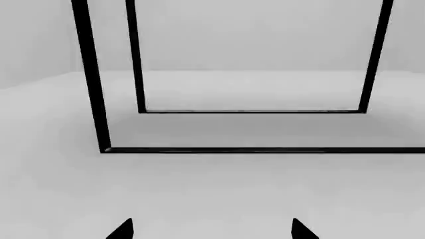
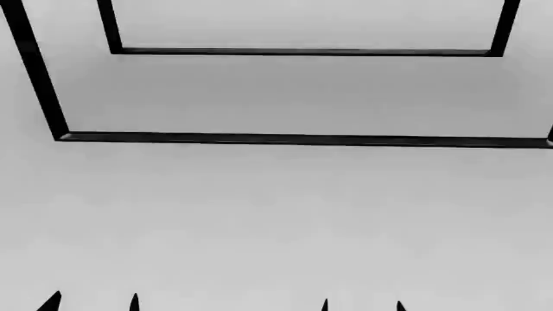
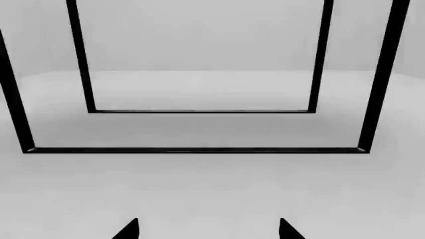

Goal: Pick up the book and place it in the back compartment of the caddy.

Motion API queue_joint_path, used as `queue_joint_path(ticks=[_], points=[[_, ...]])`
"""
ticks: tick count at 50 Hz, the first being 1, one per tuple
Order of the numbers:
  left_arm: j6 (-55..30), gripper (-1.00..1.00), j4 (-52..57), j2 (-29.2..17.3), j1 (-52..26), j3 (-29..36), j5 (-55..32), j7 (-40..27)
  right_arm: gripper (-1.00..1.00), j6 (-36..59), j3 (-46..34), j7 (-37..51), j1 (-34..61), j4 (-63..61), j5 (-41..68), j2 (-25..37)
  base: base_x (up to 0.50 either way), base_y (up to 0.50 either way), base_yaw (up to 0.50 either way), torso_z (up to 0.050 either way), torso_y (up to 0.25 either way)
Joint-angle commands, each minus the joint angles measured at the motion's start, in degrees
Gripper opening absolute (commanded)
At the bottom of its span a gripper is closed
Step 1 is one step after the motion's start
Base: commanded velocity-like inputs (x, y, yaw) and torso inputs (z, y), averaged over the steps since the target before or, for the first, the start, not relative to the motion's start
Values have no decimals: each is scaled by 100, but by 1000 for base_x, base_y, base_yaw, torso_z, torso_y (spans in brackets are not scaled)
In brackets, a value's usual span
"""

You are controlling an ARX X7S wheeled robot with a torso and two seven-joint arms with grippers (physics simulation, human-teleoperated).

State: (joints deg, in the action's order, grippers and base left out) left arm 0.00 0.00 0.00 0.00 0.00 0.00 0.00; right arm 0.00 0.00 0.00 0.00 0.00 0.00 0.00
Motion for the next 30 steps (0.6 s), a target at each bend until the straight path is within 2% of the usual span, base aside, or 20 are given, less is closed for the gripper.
queue_joint_path(ticks=[1,15,30], points=[[0,100,0,-57,0,64,-56,-64,100,0,-72,72,0,0,54,54,0,0,0,0,0],[36,100,-33,-283,28,316,-357,-257,100,-64,-416,325,-23,33,297,272,0,0,0,0,0],[3,100,81,-446,27,480,-486,-332,100,-135,-596,490,3,103,412,388,0,0,0,49,0]])
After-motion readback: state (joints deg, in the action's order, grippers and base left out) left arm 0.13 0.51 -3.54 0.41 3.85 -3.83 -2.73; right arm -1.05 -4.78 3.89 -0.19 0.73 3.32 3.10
